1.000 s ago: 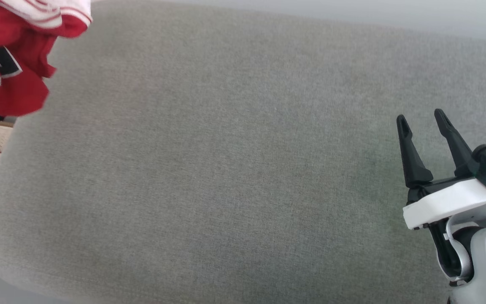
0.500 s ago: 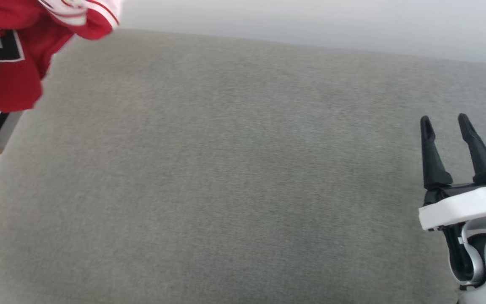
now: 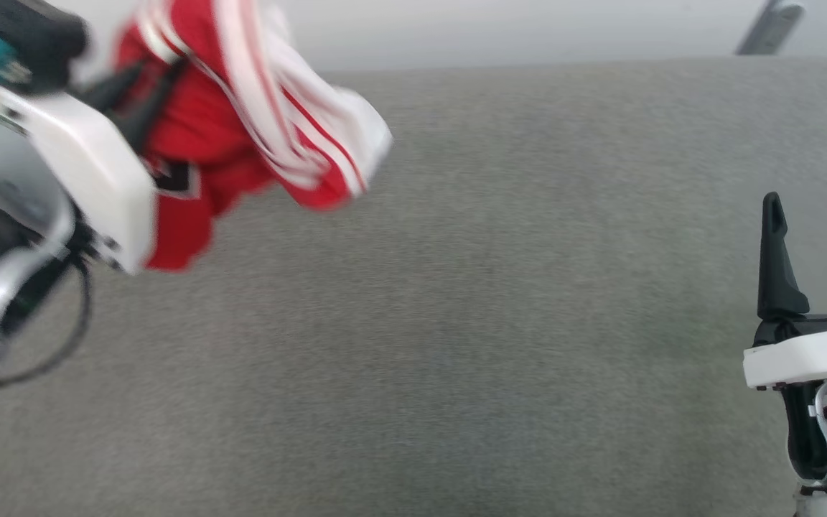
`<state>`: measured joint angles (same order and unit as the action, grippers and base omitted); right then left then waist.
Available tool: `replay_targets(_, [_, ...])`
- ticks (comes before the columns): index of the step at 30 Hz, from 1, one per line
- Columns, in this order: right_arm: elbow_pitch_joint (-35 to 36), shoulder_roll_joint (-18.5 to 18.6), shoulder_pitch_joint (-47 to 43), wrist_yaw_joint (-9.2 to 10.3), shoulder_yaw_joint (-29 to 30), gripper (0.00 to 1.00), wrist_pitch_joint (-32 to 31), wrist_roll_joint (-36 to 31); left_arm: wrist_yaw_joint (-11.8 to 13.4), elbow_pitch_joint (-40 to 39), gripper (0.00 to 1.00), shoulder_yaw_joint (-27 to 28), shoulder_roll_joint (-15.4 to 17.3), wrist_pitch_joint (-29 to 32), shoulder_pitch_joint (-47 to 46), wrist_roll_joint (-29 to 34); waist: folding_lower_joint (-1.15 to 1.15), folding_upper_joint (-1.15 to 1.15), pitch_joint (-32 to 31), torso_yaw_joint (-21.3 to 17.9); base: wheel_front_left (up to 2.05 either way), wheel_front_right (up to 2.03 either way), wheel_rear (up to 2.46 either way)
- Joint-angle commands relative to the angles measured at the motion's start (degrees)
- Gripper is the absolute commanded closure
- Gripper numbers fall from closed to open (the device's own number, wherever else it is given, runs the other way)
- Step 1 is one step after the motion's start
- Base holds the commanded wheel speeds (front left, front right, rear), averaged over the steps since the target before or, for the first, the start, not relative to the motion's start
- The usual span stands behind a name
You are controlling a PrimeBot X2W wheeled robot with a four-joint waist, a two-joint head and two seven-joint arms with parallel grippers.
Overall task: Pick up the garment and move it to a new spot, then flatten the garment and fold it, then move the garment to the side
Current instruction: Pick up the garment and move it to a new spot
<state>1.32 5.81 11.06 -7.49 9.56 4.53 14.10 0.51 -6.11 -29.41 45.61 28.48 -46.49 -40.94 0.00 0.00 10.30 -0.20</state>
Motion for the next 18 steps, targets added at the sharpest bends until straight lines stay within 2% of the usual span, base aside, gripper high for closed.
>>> replay_targets(1, [0.06, -0.35, -0.65, 0.0, 0.06, 0.0, 0.3, 0.26, 0.47, -1.6, 1.0, -0.78, -0.48, 0.76, 1.2, -0.32, 0.0, 0.0, 0.85, -2.95, 0.0, 0.0, 0.0])
replay_targets(9, [-1.79, -1.6, -0.7, 0.0, -1.55, 0.0, 1.77, 1.13, 2.07, -7.74, 1.0, -7.98, -3.85, 6.52, 6.13, 0.12, 0.0, 0.0, 2.39, -8.84, 0.0, 0.0, 0.0])
replay_targets(15, [-4.52, -2.33, -0.69, 0.0, -3.99, 0.0, 3.1, 2.21, 0.56, -2.38, 1.0, -13.8, -7.34, 8.82, 9.91, -1.34, 0.0, 0.0, 3.13, -10.9, 0.0, 0.0, 0.0])
replay_targets(18, [-5.66, -2.61, 0.06, 0.0, -5.13, 0.0, 3.88, 2.69, -1.23, 2.61, 1.0, -16.39, -9.58, 9.28, 10.92, -2.26, 0.0, 0.0, 3.62, -11.2, 0.0, 0.0, 0.0])
